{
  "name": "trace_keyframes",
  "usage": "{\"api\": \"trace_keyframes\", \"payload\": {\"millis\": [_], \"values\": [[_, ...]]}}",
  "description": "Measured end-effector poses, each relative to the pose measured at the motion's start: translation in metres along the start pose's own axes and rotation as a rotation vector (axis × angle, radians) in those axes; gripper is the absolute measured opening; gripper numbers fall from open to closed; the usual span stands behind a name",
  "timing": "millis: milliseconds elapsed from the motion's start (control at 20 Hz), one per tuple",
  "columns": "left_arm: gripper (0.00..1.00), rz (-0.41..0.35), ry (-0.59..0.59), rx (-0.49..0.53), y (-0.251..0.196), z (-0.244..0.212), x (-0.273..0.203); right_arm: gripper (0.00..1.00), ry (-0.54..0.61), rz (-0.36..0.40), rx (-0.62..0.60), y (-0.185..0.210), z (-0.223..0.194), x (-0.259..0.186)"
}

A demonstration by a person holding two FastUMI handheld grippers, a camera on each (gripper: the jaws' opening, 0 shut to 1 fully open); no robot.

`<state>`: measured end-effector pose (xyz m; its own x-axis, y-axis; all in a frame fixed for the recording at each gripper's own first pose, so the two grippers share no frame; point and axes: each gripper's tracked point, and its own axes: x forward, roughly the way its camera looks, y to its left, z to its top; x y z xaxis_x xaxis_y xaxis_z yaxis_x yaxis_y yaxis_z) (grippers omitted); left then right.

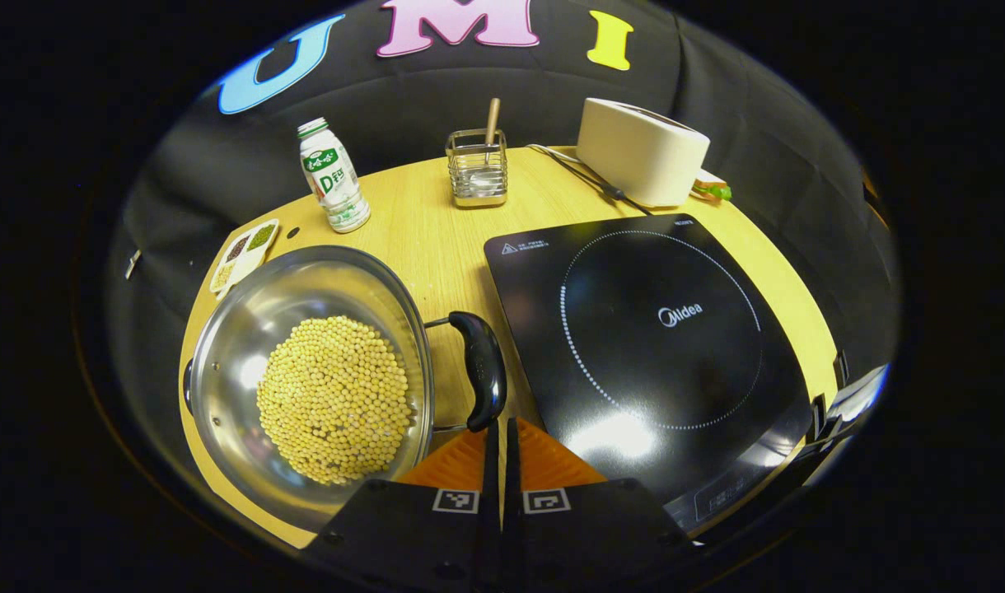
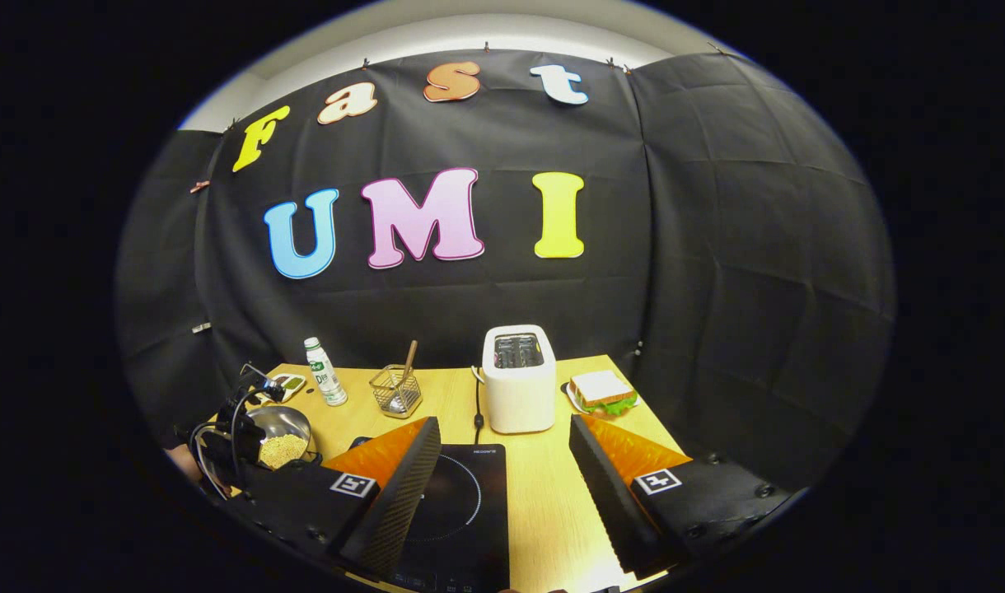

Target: First push the handle of the pot to place it horizontally, then grasp the pot with both hands and set it on the induction cooktop.

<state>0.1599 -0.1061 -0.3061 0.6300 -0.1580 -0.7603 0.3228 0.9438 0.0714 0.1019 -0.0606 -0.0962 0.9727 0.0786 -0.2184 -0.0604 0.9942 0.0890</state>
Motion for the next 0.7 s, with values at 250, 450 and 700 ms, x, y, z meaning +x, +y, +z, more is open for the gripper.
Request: {"api": "trace_keyframes", "payload": {"millis": [250,450,700], "values": [[0.05,0.04,-0.013,-0.034,-0.005,0.002,-0.006,0.99,0.051,0.064,-0.006,0.011,-0.017,0.012],[0.05,0.019,-0.081,-0.094,-0.022,-0.005,-0.041,0.99,0.124,0.142,0.007,0.041,-0.041,0.013],[0.05,0.053,-0.213,-0.24,0.003,-0.017,-0.093,0.99,0.14,0.176,-0.027,0.07,-0.048,0.009]]}}
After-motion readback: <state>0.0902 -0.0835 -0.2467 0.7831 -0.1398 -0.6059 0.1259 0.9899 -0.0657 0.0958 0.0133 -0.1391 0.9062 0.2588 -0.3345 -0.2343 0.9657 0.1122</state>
